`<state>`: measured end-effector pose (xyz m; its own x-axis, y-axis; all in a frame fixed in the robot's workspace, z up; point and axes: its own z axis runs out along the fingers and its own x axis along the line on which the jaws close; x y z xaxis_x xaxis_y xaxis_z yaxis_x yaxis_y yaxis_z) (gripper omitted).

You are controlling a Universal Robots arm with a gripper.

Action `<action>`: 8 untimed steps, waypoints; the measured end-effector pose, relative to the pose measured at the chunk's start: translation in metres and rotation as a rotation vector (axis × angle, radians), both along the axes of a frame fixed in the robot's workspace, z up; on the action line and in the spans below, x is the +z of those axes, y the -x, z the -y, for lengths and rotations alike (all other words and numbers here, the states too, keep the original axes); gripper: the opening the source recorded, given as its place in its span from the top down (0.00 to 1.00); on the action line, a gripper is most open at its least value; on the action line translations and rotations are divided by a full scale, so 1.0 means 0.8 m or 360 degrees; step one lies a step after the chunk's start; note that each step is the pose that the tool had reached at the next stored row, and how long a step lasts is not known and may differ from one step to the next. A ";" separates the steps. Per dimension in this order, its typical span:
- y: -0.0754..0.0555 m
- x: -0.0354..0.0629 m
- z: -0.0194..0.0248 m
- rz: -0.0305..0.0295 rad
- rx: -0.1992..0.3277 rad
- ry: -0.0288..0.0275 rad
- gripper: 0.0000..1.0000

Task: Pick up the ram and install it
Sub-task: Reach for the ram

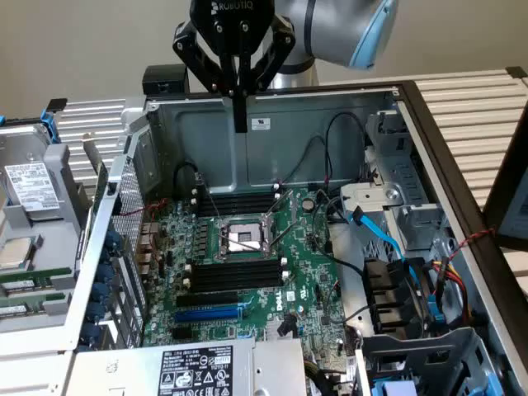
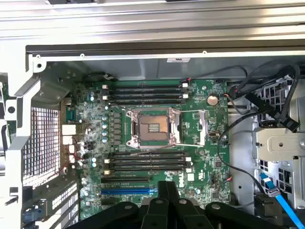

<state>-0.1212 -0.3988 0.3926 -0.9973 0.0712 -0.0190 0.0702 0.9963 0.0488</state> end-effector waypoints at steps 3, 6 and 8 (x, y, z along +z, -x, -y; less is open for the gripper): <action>0.000 0.000 0.0000 0.00001 0.0000 0.00000 0.89; 0.000 0.000 0.0000 0.00000 0.0000 0.00000 0.89; 0.000 0.000 0.0000 0.00001 0.0000 -0.00001 0.89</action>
<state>-0.1212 -0.3988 0.3926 -0.9973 0.0712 -0.0190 0.0702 0.9963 0.0488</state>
